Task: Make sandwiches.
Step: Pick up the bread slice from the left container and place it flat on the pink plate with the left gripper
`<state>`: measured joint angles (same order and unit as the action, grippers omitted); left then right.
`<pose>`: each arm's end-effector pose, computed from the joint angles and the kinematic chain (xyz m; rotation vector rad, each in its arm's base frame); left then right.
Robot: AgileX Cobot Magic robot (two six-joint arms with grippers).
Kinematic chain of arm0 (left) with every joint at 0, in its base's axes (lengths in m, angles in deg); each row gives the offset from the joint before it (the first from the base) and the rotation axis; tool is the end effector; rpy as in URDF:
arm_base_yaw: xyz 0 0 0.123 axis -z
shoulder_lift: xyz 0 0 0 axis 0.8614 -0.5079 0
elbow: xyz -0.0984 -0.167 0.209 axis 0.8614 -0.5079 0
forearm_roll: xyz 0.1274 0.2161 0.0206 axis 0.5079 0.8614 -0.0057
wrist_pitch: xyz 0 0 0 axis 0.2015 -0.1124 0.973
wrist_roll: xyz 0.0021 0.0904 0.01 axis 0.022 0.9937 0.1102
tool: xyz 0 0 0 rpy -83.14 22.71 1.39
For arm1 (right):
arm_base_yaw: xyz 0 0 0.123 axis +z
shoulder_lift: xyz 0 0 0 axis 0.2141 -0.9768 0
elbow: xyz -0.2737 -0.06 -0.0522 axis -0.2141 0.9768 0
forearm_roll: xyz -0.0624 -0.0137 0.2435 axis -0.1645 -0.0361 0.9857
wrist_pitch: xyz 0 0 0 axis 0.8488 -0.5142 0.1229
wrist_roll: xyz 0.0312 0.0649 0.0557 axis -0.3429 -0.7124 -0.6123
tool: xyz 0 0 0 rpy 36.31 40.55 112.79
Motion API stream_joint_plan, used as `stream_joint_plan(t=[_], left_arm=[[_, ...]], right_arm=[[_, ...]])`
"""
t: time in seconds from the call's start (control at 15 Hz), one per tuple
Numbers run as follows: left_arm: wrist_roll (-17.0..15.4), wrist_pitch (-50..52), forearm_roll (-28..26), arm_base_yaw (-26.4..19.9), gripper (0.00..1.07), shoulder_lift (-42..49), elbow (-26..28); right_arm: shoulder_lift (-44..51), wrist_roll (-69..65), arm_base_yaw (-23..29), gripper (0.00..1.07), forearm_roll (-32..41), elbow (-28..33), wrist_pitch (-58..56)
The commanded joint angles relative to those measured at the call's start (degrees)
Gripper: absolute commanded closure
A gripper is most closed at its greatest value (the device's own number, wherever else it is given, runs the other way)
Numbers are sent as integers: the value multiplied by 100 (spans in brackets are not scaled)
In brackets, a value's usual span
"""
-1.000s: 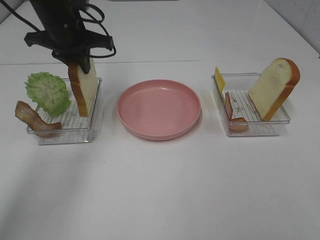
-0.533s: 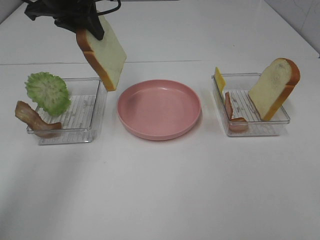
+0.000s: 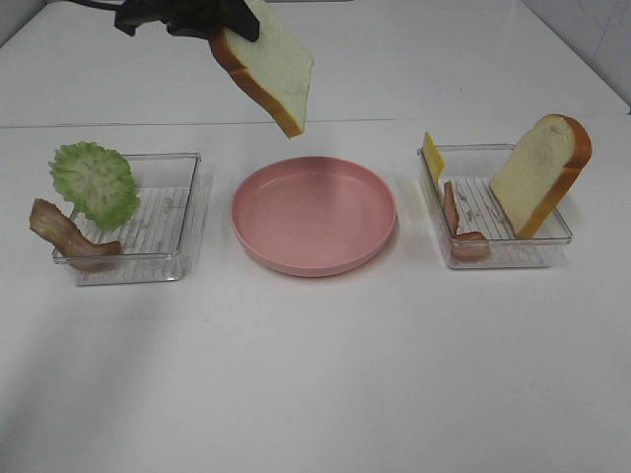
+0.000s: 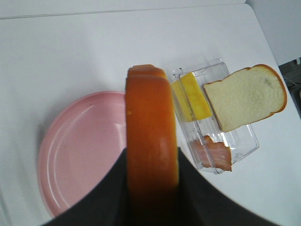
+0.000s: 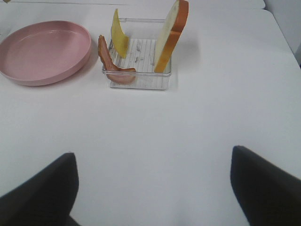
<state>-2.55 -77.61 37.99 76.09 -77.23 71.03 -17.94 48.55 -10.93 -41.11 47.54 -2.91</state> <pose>0.4359 -0.1740 0.2924 0.1669 2.4443 -0.8662 -0.0072 0.0078 0.2774 -0.1192 2.0400 0.0816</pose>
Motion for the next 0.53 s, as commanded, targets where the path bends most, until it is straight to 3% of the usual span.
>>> stream_joint_plan(t=[0.07, 0.33, 0.4, 0.47, 0.53], left_arm=[[510, 103, -900, -6, 107, -435, 11], [1123, 132, -1879, -6, 107, -1003, 11], [1123, 132, -1879, -6, 107, -1003, 11], [1501, 126, -2349, 0, 107, -1318, 11], [1501, 126, -2349, 0, 107, -1318, 11]], right_arm=[[34, -11, -6, 25, -6, -6, 63], [34, -11, -6, 25, -6, -6, 63], [34, -11, -6, 25, -6, -6, 63], [34, -11, -6, 25, -6, -6, 63], [34, -11, -6, 25, -6, -6, 63]])
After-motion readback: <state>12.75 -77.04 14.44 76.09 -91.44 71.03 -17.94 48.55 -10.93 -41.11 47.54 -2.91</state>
